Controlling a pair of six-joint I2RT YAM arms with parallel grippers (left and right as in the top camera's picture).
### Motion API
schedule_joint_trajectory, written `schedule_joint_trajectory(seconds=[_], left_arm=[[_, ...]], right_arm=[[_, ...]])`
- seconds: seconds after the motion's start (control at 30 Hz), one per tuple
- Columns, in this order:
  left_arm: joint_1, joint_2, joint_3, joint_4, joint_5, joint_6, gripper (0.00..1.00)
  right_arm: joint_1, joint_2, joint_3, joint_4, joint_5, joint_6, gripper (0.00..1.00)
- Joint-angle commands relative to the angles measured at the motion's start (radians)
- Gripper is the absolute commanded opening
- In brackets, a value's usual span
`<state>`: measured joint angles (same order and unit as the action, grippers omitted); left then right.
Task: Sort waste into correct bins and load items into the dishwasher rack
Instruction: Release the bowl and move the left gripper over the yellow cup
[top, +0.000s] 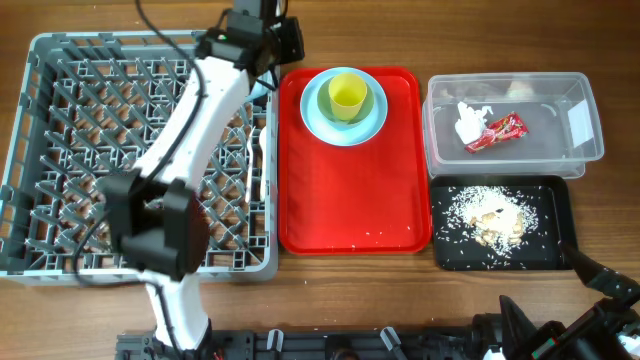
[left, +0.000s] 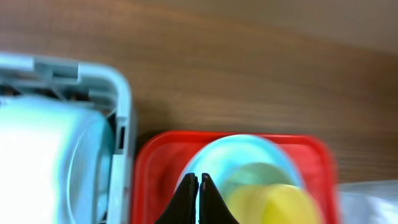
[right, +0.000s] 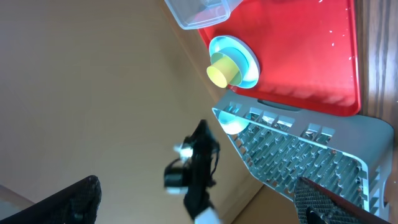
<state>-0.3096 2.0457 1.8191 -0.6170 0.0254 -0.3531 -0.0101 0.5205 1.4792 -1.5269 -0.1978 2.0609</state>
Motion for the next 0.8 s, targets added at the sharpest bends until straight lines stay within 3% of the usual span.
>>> schedule_joint_trajectory(seconds=[0.0, 0.27, 0.47, 0.63, 0.77], left_arm=[[0.031, 0.067, -0.001, -0.008, -0.113, 0.004, 0.04], [0.148, 0.066, -0.001, -0.161, -0.326, 0.009, 0.04], [0.191, -0.097, -0.001, -0.21, -0.399, -0.05, 0.04], [0.117, -0.287, -0.001, -0.182, -0.144, -0.104, 0.06], [0.013, -0.323, -0.001, -0.173, -0.05, -0.101, 0.21]], right_arm=[[0.001, -0.003, -0.001, -0.001, 0.019, 0.011, 1.0], [0.001, -0.003, -0.001, -0.001, 0.019, 0.011, 1.0], [0.001, -0.003, -0.001, -0.001, 0.019, 0.01, 1.0], [0.001, -0.003, -0.001, -0.001, 0.019, 0.011, 1.0], [0.001, -0.003, -0.001, -0.001, 0.019, 0.01, 1.0]])
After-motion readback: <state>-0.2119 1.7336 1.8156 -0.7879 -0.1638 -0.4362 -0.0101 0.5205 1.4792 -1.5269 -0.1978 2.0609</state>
